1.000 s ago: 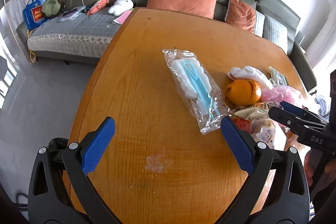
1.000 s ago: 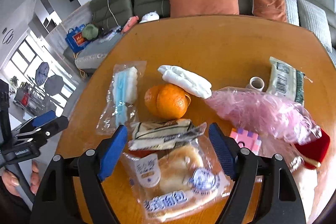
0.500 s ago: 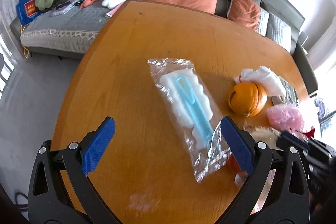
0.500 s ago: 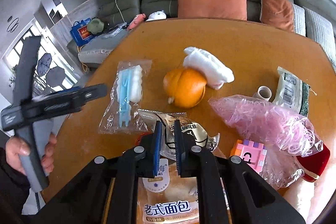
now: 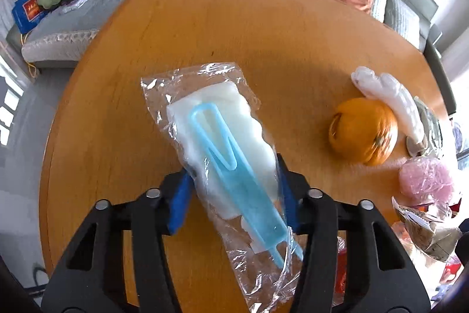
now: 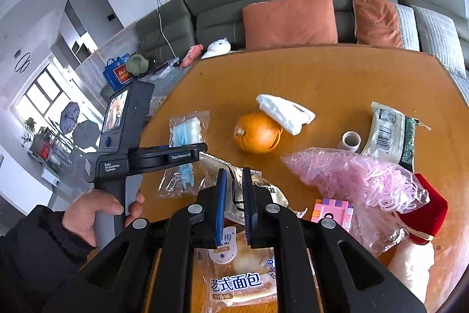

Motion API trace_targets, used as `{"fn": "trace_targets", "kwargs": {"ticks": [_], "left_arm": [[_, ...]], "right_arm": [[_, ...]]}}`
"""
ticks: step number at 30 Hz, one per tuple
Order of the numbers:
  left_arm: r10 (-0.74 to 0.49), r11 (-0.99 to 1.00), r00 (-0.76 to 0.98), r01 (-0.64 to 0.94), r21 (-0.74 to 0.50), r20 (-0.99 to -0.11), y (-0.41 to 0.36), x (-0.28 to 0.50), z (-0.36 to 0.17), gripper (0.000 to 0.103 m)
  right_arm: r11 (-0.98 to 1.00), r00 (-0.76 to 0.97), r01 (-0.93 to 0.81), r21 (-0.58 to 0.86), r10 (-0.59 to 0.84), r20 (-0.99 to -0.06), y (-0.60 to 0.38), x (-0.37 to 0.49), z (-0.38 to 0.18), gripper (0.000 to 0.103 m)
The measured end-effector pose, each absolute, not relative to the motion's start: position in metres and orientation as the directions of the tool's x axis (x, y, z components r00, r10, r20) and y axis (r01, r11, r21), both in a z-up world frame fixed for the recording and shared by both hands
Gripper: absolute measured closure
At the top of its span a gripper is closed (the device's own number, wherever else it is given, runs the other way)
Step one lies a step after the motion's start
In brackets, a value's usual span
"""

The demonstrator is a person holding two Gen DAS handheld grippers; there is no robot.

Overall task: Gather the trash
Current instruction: 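Grasp the bagged blue comb with the left gripper while the right gripper grasps the silver sachet, then lift the comb bag with the left gripper while the right gripper lifts the sachet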

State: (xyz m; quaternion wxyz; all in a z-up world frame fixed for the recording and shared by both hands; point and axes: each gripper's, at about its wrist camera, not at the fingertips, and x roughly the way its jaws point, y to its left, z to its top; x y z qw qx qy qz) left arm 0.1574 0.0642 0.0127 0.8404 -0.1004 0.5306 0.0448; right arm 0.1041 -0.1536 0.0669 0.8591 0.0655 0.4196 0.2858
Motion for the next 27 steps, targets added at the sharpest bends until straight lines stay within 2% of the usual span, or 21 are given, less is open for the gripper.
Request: {"fn": "trace_targets", "kwargs": {"ticks": [4, 9, 15, 21, 23, 25, 26, 27], "left_arm": [[-0.052, 0.976, 0.462, -0.164, -0.143, -0.885, 0.071, 0.144, 0.02, 0.064], [-0.071, 0.972, 0.521, -0.154, -0.176, -0.85, 0.082, 0.118, 0.043, 0.064], [-0.053, 0.964, 0.541, -0.191, -0.183, -0.84, 0.104, 0.095, 0.056, 0.064], [-0.067, 0.958, 0.558, -0.196, -0.21, -0.827, 0.107, 0.082, 0.062, 0.064], [-0.068, 0.96, 0.564, -0.186, -0.207, -0.823, 0.104, 0.078, 0.064, 0.064], [-0.068, 0.962, 0.566, -0.182, -0.205, -0.822, 0.102, 0.076, 0.065, 0.064], [-0.071, 0.961, 0.565, -0.181, -0.207, -0.822, 0.102, 0.074, 0.064, 0.064], [-0.072, 0.961, 0.564, -0.182, -0.209, -0.823, 0.101, 0.072, 0.064, 0.064]], "right_arm": [[0.829, 0.498, -0.44, 0.345, 0.545, -0.675, -0.153, 0.101, 0.073, 0.091], [0.824, 0.511, -0.465, 0.323, 0.548, -0.663, -0.139, 0.091, 0.085, 0.096], [0.831, 0.518, -0.479, 0.282, 0.527, -0.674, -0.125, 0.081, 0.089, 0.096], [0.815, 0.486, -0.459, 0.355, 0.564, -0.668, -0.15, 0.073, 0.09, 0.097], [0.83, 0.485, -0.445, 0.337, 0.54, -0.688, -0.157, 0.069, 0.086, 0.097], [0.843, 0.479, -0.446, 0.302, 0.509, -0.715, -0.163, 0.064, 0.079, 0.091], [0.853, 0.477, -0.442, 0.28, 0.487, -0.732, -0.165, 0.061, 0.074, 0.073], [0.86, 0.477, -0.437, 0.264, 0.47, -0.743, -0.167, 0.059, 0.07, 0.051]]}}
